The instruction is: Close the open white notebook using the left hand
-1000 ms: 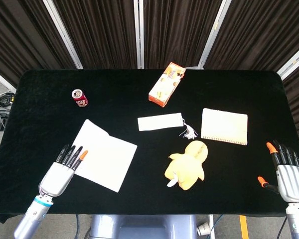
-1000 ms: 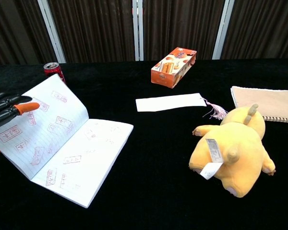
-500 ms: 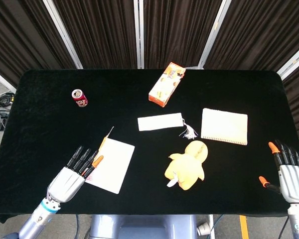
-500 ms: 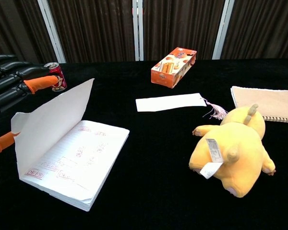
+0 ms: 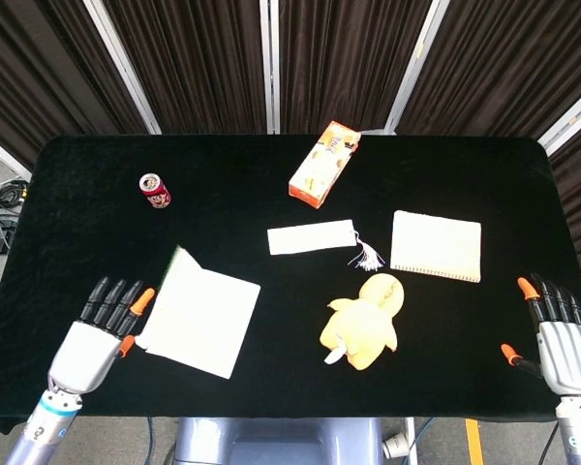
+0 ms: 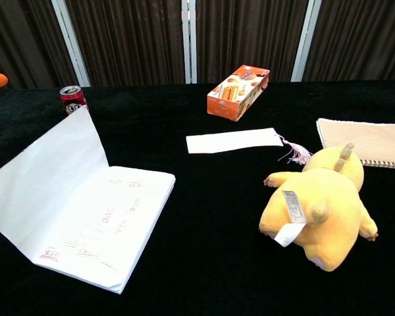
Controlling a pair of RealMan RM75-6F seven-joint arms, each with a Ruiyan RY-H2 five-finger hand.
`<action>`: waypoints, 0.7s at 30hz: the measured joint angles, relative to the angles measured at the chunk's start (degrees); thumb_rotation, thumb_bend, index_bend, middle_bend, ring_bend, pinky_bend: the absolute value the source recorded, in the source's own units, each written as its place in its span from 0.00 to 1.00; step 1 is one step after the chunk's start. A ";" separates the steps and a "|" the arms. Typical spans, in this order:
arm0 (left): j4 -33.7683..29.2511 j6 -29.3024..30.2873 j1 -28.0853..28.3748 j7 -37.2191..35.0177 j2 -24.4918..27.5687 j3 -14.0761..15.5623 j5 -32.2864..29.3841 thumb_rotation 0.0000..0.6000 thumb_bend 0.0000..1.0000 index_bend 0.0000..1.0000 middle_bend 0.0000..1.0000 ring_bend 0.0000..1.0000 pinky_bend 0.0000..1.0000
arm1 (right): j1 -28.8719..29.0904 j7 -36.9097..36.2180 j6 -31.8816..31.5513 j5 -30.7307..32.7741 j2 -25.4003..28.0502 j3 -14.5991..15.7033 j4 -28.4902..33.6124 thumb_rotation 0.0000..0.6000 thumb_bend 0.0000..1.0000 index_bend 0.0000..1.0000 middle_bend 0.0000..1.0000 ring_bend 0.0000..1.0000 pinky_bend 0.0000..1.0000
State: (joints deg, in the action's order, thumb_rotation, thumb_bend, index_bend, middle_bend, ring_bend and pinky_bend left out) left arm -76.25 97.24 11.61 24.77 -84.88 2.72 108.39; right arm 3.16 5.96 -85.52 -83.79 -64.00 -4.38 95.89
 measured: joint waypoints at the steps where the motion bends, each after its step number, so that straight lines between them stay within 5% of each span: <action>1: 0.15 0.26 -0.04 -0.61 -0.01 -0.07 0.09 1.00 0.00 0.00 0.00 0.00 0.00 | -0.01 0.08 -0.01 0.02 -0.02 0.00 0.02 1.00 0.07 0.00 0.00 0.00 0.03; 14: -1.88 -0.14 0.13 1.66 -0.42 -0.54 1.75 1.00 0.00 0.00 0.00 0.00 0.00 | -0.06 -0.70 -0.11 -0.11 0.38 -0.07 -0.02 1.00 0.07 0.00 0.00 0.00 0.03; 21: -7.04 -2.30 -3.29 0.95 4.46 1.04 -4.60 1.00 0.00 0.00 0.00 0.00 0.00 | -0.10 -0.85 -0.65 -1.61 0.67 0.27 -0.17 1.00 0.07 0.00 0.00 0.00 0.01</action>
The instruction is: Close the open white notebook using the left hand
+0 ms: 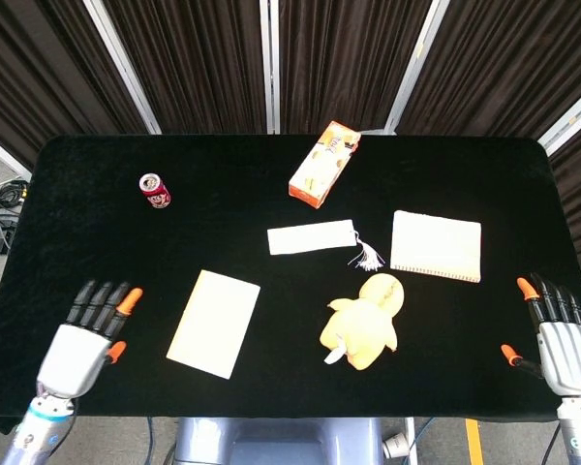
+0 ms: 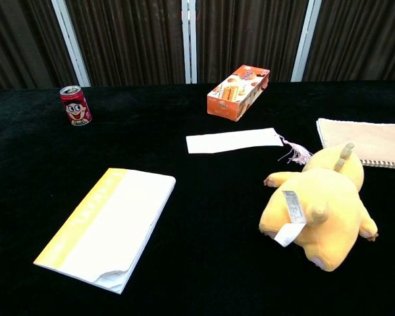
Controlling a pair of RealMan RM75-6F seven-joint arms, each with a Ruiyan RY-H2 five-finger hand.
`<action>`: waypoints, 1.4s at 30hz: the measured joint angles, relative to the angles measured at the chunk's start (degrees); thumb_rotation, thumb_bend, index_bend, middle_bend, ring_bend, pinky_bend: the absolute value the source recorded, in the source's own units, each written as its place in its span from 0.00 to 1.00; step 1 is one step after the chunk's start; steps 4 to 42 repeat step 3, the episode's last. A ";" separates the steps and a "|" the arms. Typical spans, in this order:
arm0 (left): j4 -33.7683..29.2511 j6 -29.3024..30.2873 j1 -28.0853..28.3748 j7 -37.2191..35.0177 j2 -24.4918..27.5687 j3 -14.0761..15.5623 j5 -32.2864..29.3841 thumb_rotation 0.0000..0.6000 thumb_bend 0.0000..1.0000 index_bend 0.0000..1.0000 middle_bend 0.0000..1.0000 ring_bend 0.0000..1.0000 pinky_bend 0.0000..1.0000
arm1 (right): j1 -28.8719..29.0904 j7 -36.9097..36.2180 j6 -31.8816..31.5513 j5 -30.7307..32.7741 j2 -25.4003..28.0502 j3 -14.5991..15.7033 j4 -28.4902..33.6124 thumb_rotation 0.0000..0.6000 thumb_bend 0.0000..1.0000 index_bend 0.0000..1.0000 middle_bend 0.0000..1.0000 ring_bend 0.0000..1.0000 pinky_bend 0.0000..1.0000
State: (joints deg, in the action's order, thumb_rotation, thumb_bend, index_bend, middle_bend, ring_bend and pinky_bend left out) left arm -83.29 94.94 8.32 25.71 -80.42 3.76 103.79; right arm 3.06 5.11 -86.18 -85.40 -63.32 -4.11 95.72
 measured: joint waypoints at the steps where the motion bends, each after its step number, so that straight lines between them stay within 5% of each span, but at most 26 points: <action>1: -0.54 -0.02 -0.59 -0.83 0.86 0.17 -1.07 1.00 0.00 0.00 0.00 0.00 0.00 | -0.01 0.06 -0.21 -0.35 0.02 0.04 0.00 1.00 0.07 0.00 0.00 0.00 0.01; 42: -1.50 0.08 -1.87 -3.34 2.23 0.48 -3.05 1.00 0.00 0.00 0.00 0.00 0.00 | -0.04 0.26 -0.61 -1.00 0.04 0.16 -0.05 1.00 0.07 0.00 0.00 0.00 0.01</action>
